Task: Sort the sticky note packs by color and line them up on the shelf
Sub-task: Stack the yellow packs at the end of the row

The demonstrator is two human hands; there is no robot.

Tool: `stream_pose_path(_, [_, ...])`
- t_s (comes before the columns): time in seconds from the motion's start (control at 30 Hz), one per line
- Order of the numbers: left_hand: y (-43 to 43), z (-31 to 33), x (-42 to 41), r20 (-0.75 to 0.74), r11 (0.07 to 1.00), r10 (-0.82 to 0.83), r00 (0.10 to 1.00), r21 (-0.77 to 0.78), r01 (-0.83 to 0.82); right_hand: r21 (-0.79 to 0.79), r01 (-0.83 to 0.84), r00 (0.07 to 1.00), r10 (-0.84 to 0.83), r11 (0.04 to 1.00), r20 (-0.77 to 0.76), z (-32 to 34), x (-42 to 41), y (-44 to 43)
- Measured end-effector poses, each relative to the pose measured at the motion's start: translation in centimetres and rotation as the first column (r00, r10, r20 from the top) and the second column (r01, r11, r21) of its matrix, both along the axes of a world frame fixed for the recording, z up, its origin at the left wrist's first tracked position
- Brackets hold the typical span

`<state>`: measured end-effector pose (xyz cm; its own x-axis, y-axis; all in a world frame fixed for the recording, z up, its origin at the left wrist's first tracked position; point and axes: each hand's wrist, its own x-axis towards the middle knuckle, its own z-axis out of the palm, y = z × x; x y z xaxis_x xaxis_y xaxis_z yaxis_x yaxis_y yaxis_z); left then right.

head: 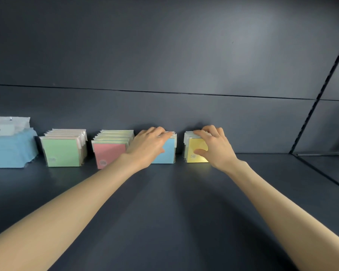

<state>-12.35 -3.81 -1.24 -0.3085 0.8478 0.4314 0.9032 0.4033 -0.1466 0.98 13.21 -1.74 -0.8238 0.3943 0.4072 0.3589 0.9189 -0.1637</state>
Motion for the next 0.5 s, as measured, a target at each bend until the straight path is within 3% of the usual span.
stream_pose_path(0.5, [0.20,0.09,0.37,-0.056,0.997,0.062,0.996,-0.045,-0.065,0.051,0.042,0.999,-0.043,0.998,0.027,0.15,-0.06,-0.56])
